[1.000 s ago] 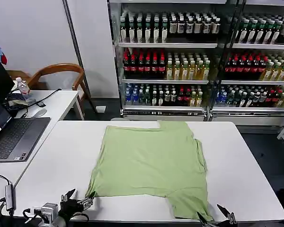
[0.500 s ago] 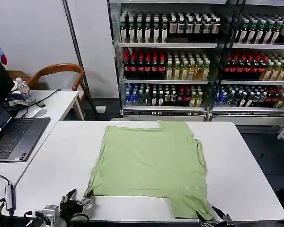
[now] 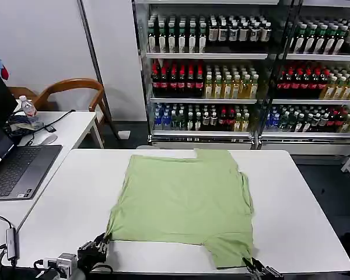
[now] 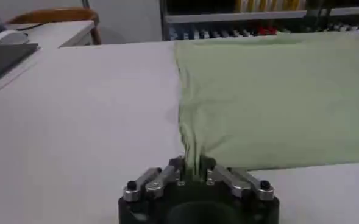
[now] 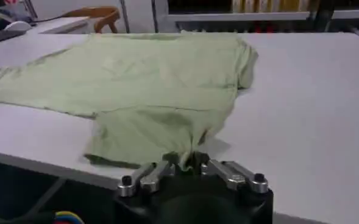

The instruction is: Fold and organize the clothes.

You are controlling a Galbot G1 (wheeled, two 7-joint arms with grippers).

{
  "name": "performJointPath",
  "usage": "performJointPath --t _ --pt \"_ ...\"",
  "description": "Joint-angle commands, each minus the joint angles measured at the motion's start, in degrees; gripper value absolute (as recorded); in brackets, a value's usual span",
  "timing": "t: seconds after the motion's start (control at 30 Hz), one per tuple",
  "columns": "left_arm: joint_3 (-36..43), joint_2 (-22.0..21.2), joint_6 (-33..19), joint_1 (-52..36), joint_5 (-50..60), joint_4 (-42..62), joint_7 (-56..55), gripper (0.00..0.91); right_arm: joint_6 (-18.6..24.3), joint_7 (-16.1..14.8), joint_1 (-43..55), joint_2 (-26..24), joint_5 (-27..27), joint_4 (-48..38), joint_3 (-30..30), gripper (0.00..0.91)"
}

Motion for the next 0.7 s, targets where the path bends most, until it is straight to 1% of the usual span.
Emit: performJointPath --t 0.03,0.17,0.33,0.4,0.53,0.57,0.63,0.67,0.7 --pt "-0.15 0.29 -1.64 -1.79 0.79 -1.06 5.6 0.04 -0.55 0.54 1.43 -0.06 0.75 2.46 0.2 0.0" --pt "-3.04 1.21 -0.48 -4.74 -1.73 -1.13 9.1 0.04 -1.96 1.23 5.46 -0.93 3.71 4.39 2.1 0.0" --pt "-4.48 1.56 0.3 -8.35 -6.56 -0.14 9.67 0.04 -2.84 1.7 12.17 -1.68 5.59 2.81 2.98 0.0" --pt "-4.8 1.53 0.29 -10.73 -8.93 1.01 9.72 0.04 -3.38 2.12 16.85 -1.63 5.85 1.25 1.94 0.0" --pt "-4.66 1.17 -1.44 -15.05 -10.72 4.6 9.85 0.04 -3.08 2.42 22.84 -1.02 2.56 -2.79 -1.02 0.0" --pt "-4.43 0.96 -1.83 -17.35 -11.54 6.72 9.91 0.04 -2.91 2.42 25.21 -0.61 1.74 -4.38 -2.53 0.0" --pt "-3.53 0.81 -2.27 -19.38 -12.36 8.68 10.11 0.04 -2.85 2.56 28.57 -0.11 0.91 -6.44 -4.72 0.0" --pt "-3.09 0.7 -2.47 -19.99 -12.32 9.47 10.21 0.04 -2.89 2.68 31.45 0.46 -0.35 -8.13 -6.23 0.0" --pt "-2.59 0.58 -2.7 -20.85 -12.31 10.26 10.24 0.04 -2.87 2.77 32.22 0.83 -1.13 -9.22 -7.21 0.0"
